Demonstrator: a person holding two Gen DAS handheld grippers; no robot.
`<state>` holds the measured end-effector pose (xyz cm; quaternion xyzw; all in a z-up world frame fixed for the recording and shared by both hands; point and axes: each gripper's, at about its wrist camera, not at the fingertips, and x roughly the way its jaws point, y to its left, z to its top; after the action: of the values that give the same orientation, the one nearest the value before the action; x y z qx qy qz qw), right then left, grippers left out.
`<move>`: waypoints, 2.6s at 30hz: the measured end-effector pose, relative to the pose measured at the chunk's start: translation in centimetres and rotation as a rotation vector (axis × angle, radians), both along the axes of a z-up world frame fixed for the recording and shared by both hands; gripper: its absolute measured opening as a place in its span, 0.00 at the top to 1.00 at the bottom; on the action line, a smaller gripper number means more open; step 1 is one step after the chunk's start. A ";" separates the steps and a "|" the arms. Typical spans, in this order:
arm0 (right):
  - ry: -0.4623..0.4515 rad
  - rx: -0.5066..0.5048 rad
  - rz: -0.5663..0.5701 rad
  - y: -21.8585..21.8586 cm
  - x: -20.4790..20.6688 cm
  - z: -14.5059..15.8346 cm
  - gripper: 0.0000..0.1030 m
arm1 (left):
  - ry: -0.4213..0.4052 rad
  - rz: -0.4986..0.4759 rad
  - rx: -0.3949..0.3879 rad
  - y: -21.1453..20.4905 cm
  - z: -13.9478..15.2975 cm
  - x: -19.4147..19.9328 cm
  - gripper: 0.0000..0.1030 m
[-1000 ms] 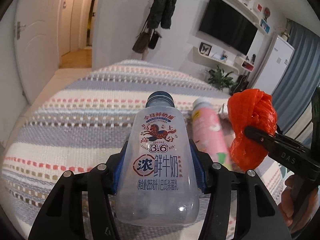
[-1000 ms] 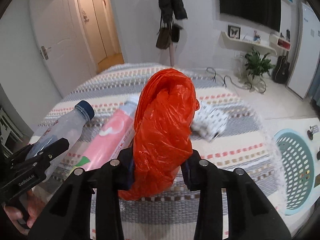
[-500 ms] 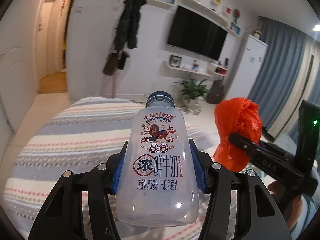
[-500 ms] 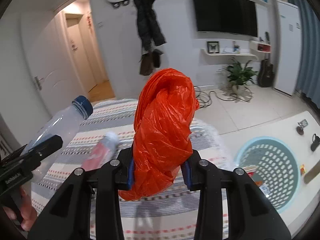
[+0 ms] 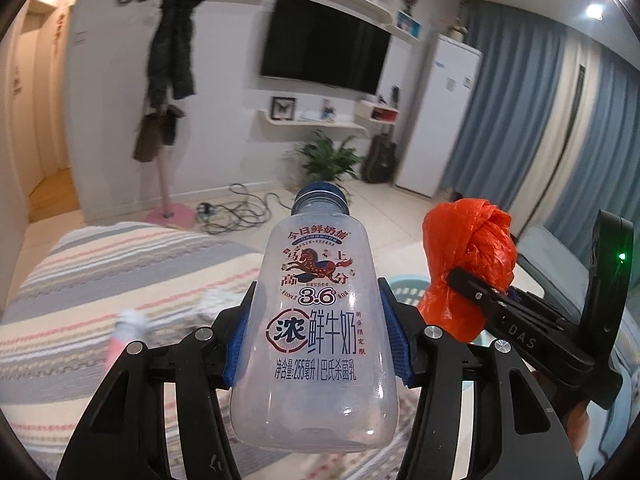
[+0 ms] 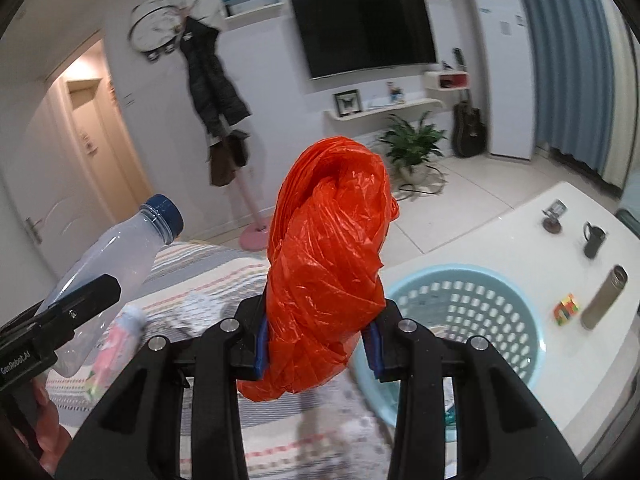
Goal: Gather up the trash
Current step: 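Carry both items over the blue basket and open both tools to drop them, then move both tools back over the trash pile on the bed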
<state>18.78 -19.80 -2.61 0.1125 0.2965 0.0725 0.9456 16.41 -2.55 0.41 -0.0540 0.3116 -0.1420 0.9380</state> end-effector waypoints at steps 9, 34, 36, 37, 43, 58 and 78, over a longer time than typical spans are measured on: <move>0.083 0.051 -0.150 -7.7 1.5 -4.4 0.67 | 0.029 -0.100 0.059 -7.4 -3.8 3.0 0.48; 0.368 0.164 -0.250 -14.1 3.5 -15.0 0.46 | 0.180 -0.211 0.053 -12.9 -10.6 6.0 0.38; 0.367 0.159 -0.242 -13.7 3.3 -14.7 0.46 | 0.175 -0.204 0.047 -12.6 -10.4 5.5 0.38; 0.366 0.158 -0.237 -13.6 3.3 -14.6 0.46 | 0.172 -0.201 0.043 -12.3 -10.3 5.3 0.38; 0.338 0.130 -0.203 -11.9 2.7 -12.9 0.46 | 0.154 -0.176 0.019 -10.6 -9.3 4.0 0.38; 0.215 0.050 -0.020 -3.4 0.8 -7.2 0.46 | 0.049 -0.020 -0.054 -1.7 -4.3 -1.1 0.30; 0.171 -0.142 0.248 11.1 1.6 -5.3 0.46 | 0.205 0.337 0.021 14.7 -7.8 -3.2 0.22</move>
<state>20.39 -8.71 -7.87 0.0136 0.3919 0.1578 0.9063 13.24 12.13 -7.34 -0.1098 0.3936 0.0266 0.9123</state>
